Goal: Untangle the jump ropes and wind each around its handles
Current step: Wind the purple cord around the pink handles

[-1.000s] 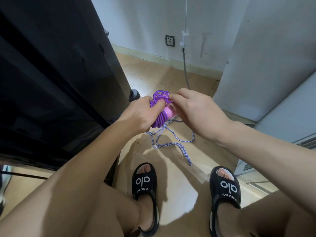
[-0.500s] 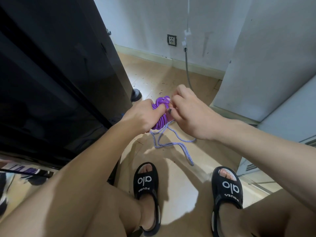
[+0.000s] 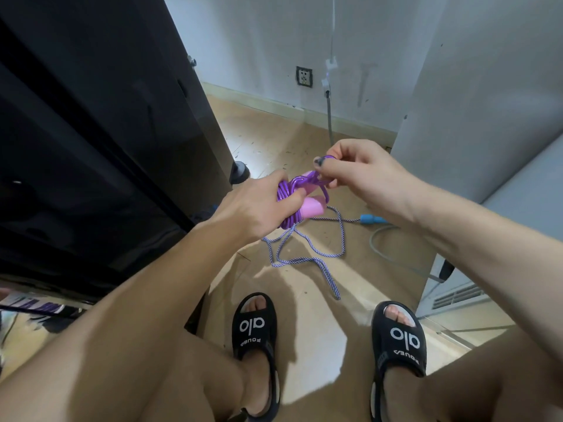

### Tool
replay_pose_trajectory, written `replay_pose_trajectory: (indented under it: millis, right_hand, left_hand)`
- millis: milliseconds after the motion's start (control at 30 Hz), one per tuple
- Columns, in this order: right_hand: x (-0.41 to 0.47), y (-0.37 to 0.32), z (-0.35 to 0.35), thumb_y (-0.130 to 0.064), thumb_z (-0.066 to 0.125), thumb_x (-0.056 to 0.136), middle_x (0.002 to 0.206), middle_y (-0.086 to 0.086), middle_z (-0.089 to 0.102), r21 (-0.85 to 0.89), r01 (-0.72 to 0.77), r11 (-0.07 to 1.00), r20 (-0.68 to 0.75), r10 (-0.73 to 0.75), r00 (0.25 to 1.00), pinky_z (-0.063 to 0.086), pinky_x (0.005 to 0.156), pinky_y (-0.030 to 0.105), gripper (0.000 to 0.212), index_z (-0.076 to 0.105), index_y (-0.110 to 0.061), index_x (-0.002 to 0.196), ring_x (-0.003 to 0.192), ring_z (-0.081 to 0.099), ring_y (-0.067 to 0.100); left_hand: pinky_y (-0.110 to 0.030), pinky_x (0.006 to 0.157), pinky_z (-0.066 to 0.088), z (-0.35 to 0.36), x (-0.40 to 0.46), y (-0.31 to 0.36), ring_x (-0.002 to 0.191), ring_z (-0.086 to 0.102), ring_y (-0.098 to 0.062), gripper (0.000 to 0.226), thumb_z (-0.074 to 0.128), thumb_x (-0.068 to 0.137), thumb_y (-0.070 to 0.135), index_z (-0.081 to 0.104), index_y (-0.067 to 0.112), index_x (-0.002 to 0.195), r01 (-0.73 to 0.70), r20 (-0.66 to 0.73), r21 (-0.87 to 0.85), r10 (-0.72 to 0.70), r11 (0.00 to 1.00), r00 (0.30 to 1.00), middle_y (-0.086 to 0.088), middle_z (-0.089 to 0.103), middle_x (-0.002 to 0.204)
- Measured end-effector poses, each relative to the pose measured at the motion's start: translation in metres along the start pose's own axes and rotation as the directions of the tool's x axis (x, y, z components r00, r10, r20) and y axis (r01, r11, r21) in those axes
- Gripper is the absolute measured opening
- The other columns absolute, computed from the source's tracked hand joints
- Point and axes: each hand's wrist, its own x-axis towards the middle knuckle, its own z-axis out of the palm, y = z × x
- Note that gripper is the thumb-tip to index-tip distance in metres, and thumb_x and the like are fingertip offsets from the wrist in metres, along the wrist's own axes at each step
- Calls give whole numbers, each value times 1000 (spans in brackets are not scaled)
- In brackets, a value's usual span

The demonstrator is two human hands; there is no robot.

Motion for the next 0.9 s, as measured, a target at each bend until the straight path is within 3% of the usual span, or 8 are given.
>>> replay_pose_trajectory:
  millis: [167,267,400,600,700,767,900]
  right_hand:
    - [1,-1,4,-12,66,91,70,-2,67,54,-21,998,-50,24,998,51,76,29,6,61,-16,90,65,60,7]
    - [2,-4,7,3,56,92,68,4,63,263,-13,965,-135,50,990,47,60,17,26,51,-12,113,62,60,14]
    - [7,-10,10,3,53,93,65,6,56,288,-28,957,-202,89,975,45,56,21,23,50,-11,111,54,52,15]
    - [18,-9,13,6,48,95,64,6,45,544,-99,833,-214,252,944,39,53,28,18,42,-11,99,44,36,14]
    - [22,-5,9,8,47,95,64,8,42,654,-136,744,-151,304,941,40,47,27,19,41,-10,98,42,32,14]
    - [24,-3,5,9,49,94,64,9,44,657,-155,737,-98,287,953,35,42,24,21,41,-10,96,43,34,14]
    - [26,1,-5,6,54,94,65,9,51,486,-165,858,-57,220,974,30,40,22,22,43,-13,92,46,39,12]
  left_hand:
    - [-38,60,44,0,-1,-9,66,59,-24,44,45,88,73,46,29,86,-22,43,-25,23,999,999,-1,64,73]
    - [-41,64,51,-2,-3,-9,65,61,-20,52,55,75,83,50,33,89,-33,67,-66,37,997,997,4,67,72]
    - [-43,76,56,0,-4,1,76,67,-14,61,62,63,88,53,34,88,-24,95,-103,34,994,995,14,70,71]
    - [-43,64,47,-4,-4,-4,65,60,-18,46,72,70,74,55,34,86,-98,129,-244,132,965,983,5,68,71]
    - [-47,66,50,-6,-6,-6,70,61,-25,54,73,69,71,58,24,90,-113,137,-266,153,957,979,-2,68,74]
    - [-38,60,45,-8,-9,-5,65,60,-19,57,74,67,73,60,22,89,-123,151,-277,169,953,974,1,67,71]
    - [-18,49,39,-8,-11,5,46,51,-4,51,76,74,63,61,17,88,-108,198,-347,185,932,963,10,62,58]
